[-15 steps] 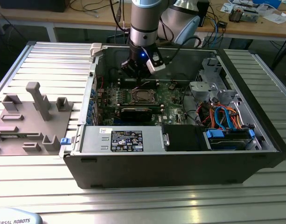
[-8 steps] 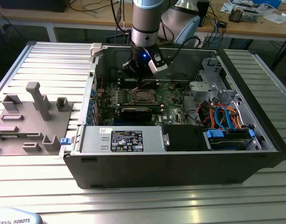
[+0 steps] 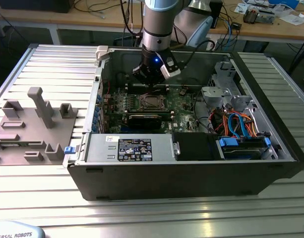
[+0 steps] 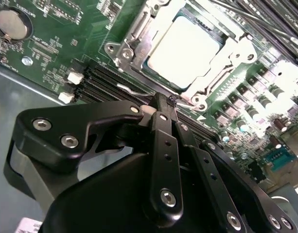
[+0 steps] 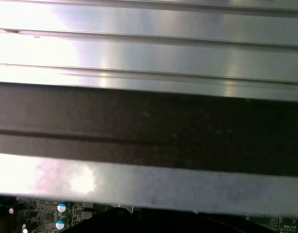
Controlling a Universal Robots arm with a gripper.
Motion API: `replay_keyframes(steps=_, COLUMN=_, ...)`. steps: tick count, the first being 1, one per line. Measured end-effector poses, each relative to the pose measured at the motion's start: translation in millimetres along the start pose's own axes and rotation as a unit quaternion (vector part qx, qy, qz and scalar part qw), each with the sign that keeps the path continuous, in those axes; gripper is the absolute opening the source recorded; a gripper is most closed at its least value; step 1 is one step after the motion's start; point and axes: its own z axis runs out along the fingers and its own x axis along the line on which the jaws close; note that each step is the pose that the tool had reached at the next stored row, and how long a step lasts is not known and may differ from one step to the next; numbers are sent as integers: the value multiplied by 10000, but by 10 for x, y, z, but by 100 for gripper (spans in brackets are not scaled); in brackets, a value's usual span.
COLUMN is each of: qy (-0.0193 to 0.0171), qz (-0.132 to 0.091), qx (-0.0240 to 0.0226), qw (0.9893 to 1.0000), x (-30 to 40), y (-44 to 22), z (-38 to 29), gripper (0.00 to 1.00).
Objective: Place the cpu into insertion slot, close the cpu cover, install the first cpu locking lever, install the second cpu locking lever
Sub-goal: 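Install the first cpu locking lever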
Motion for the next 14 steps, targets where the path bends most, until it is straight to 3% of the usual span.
replay_keyframes(steps=6, qy=2, qz=0, qx=0, qw=10000, x=-117, y=-11, z=41, gripper=11)
replay_keyframes(steps=14, qy=4, qz=0, qx=-1, qw=10000, x=-221, y=-21, z=83, gripper=11)
